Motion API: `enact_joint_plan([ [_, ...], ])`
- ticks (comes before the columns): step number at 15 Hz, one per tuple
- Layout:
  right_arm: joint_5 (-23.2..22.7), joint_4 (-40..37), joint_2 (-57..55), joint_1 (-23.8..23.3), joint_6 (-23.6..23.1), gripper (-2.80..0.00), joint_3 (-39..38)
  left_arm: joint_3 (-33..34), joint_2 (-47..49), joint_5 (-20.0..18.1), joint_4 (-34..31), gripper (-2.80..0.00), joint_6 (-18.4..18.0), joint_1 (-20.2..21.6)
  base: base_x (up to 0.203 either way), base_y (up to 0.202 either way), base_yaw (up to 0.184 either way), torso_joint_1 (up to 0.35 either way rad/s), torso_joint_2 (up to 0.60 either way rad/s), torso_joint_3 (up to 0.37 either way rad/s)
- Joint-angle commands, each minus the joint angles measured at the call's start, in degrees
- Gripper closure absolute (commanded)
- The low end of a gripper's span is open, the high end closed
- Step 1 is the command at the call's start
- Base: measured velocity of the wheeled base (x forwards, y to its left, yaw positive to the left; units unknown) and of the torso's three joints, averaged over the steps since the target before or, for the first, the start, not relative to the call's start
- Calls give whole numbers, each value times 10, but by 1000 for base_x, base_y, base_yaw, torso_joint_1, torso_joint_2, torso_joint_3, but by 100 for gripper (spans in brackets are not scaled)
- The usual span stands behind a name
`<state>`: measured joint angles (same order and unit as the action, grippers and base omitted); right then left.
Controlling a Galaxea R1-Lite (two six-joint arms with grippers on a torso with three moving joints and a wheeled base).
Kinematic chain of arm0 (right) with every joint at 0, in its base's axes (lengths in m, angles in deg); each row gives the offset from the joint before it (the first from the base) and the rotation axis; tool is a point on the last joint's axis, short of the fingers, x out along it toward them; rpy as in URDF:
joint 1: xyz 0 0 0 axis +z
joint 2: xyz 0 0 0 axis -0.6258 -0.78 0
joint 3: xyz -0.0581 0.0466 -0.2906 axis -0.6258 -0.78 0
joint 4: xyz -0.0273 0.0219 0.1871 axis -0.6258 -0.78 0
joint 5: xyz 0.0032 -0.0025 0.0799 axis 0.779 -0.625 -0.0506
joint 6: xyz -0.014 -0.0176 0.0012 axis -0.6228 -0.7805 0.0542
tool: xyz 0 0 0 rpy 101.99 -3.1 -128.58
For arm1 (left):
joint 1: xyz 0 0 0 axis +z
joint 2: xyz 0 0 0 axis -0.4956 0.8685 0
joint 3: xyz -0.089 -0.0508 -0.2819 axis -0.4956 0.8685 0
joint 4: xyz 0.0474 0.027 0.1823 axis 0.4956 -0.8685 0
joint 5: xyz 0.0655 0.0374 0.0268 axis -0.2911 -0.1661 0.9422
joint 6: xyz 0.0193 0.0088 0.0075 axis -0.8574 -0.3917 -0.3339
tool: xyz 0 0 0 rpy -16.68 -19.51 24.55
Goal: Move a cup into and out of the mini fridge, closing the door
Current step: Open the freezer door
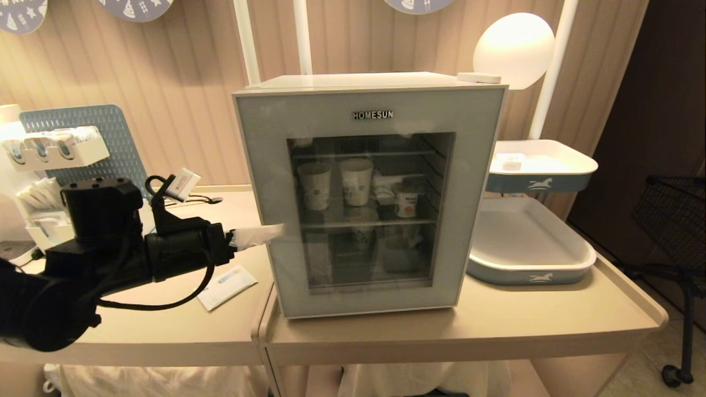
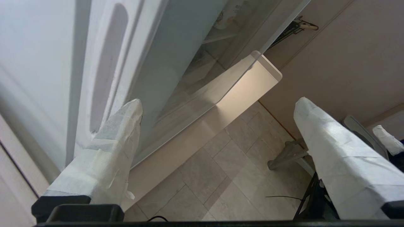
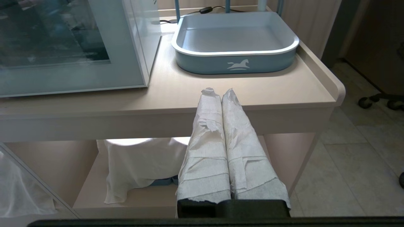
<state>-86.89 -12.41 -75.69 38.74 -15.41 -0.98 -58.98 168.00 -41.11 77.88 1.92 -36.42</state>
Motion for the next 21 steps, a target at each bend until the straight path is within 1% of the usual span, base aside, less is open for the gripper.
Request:
enact_joint_plan([
  [1,0,0,-1,0,0,0,0,5,-17,-2,2,-280,2,18,0,0,0,0,0,0],
  [3,0,0,-1,0,0,0,0,9,-22,-4,0,-280,1,47,0,0,0,0,0,0],
  [6,0,0,-1,0,0,0,0,6,-1,-4,1,-280,1,51,0,0,0,0,0,0],
  [7,0,0,-1,0,0,0,0,-1,14,-4,2,-280,1,48,0,0,0,0,0,0],
  [11,0,0,-1,0,0,0,0,-25,62,-3,7,-280,1,14,0,0,0,0,0,0],
  [16,0,0,-1,0,1,0,0,-53,102,-2,7,-280,1,6,0,0,0,0,0,0],
  [21,0,0,-1,0,1,0,0,-56,109,-4,13,-280,1,3,0,0,0,0,0,0],
])
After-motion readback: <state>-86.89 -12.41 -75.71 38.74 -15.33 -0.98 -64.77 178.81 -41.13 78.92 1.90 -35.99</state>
